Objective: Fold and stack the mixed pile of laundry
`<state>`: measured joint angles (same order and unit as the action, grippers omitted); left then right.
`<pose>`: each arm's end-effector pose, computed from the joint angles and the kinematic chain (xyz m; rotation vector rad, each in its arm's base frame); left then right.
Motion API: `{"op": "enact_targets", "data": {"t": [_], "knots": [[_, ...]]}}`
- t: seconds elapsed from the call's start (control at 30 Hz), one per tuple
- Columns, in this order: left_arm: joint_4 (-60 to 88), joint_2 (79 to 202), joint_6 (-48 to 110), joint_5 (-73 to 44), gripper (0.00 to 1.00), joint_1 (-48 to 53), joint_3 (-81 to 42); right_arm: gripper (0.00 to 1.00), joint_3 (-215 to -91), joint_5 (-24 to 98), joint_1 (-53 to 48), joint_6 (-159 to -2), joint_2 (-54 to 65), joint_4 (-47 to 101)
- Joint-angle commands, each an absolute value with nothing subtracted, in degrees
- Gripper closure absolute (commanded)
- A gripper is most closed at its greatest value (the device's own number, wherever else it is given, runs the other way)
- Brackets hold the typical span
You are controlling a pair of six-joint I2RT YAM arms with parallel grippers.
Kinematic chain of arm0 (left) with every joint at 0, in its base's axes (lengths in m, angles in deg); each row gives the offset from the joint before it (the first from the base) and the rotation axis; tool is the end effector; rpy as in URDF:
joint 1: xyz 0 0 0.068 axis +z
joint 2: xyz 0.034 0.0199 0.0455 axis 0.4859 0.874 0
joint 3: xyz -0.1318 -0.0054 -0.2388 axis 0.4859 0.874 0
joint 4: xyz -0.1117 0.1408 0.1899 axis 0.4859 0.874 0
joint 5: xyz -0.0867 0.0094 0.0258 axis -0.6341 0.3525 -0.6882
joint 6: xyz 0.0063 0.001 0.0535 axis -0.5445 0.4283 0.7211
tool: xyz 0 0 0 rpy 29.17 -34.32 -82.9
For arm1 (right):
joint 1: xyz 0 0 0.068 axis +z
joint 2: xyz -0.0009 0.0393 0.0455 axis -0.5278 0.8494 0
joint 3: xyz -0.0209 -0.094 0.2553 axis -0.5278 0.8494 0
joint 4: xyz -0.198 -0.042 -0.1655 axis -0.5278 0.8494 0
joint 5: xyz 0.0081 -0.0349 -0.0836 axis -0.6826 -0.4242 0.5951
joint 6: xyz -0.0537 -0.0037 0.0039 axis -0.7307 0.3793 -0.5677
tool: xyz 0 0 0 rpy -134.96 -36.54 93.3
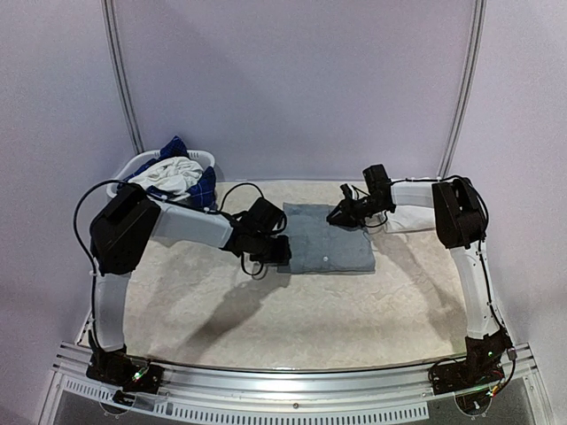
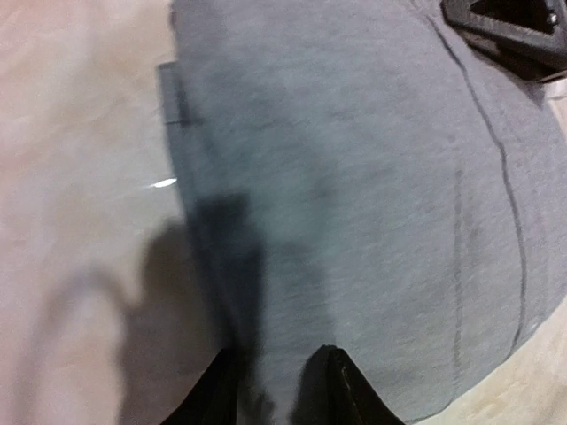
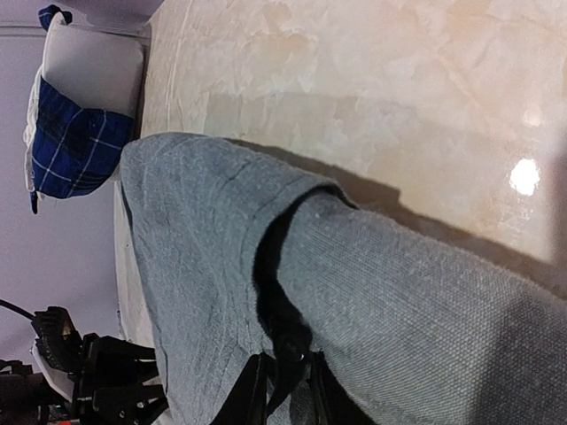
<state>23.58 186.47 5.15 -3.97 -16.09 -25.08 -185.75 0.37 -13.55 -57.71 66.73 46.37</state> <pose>0.3149 -0.3145 0.1254 0.1643 2.5498 -0.5472 0.4892 0.1882 0.1098 -0.0886 2.5983 1.3093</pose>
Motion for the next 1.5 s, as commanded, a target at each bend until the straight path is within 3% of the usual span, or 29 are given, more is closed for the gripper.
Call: {"op": "enact_targets", "data": {"t": [0.0,0.23,0.43,0.63,0.93,1.27,1.47], "knots": [[29.0,181.2,10.9,3.8,0.63,-18.3,-24.0,0.79,-184.9,1.7,-13.8,-59.5,65.2,50.2],[30.3,173.4,25.8,10.7,0.4,-23.2,-24.6,0.55,-174.0,6.5,-13.2,-58.3,47.5,46.0],[29.4,171.2,40.8,20.2,0.3,-30.3,-27.3,0.28,-162.3,12.3,-12.9,-57.0,31.8,42.8],[28.2,177.7,62.9,20.8,0.22,-38.5,-32.6,0.15,-149.1,17.7,-15.3,-56.7,19.6,43.2],[37.6,198.3,83.1,31.1,0.27,-43.2,-54.2,0.11,-130.0,20.2,-22.0,-55.8,2.8,42.9],[40.4,211.0,91.8,35.6,0.28,-42.1,-65.3,0.08,-126.6,32.7,-23.5,-57.3,-6.5,50.8],[37.1,216.3,97.1,39.6,0.33,-40.7,-69.1,0.08,-125.5,33.0,-23.7,-57.6,-7.1,50.6]]}}
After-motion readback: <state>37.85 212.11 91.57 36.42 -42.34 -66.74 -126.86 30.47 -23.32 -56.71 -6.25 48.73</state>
